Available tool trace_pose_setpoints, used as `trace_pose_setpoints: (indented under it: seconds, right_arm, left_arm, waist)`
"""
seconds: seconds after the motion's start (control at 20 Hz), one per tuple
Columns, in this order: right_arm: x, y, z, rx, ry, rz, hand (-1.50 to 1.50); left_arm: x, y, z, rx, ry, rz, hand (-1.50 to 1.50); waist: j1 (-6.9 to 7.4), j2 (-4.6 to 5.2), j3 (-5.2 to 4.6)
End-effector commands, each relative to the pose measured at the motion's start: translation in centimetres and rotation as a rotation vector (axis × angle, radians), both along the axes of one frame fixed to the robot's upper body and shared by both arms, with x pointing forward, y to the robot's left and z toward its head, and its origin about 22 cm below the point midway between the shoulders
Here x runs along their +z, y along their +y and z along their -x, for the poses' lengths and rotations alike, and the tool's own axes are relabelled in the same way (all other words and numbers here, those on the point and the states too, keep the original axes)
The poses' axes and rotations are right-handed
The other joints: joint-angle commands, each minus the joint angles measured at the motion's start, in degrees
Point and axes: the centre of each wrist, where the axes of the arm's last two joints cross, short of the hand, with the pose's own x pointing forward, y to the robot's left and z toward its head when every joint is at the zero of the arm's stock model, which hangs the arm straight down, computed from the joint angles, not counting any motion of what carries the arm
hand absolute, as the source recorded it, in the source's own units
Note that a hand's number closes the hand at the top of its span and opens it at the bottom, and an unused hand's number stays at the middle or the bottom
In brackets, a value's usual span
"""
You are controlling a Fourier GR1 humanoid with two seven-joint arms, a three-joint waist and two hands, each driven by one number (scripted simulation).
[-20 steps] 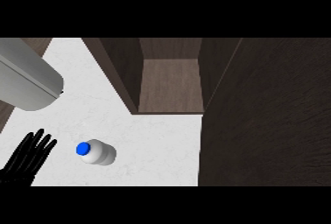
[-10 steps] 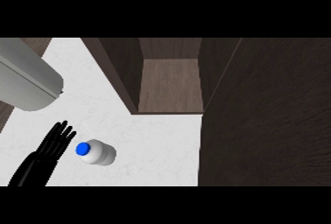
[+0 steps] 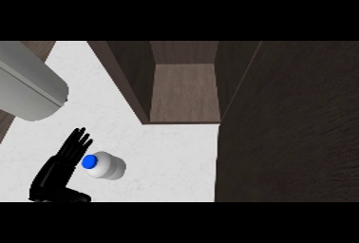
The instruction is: Pick up the bottled water, place it into the cabinet and close the cabinet
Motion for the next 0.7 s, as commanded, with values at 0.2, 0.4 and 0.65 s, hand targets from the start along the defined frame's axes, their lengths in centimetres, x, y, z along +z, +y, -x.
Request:
trace_pose_setpoints:
  seconds: [0.2,0.4,0.65]
  right_arm:
    - [-0.6,-0.8,0.6,0.009,-0.010,-0.010,-1.50]
    - [0.2,0.8,-0.7,0.013,-0.020,-0.001,-1.50]
    - [0.8,0.8,0.8,0.028,-0.018,0.007,-1.50]
  left_arm:
    - [-3.7,-0.7,-1.5,-0.022,0.049,0.041,-1.50]
    - [-4.9,-0.3,-0.4,-0.031,0.021,0.059,-1.50]
    - [-4.4,-0.9,-3.4,-0.042,0.047,0.073,-1.50]
  waist:
    - [-0.21,0.02,0.00]
    - [-0.03,0.06,-0.02]
    - [-0.45,0.03,-0.04]
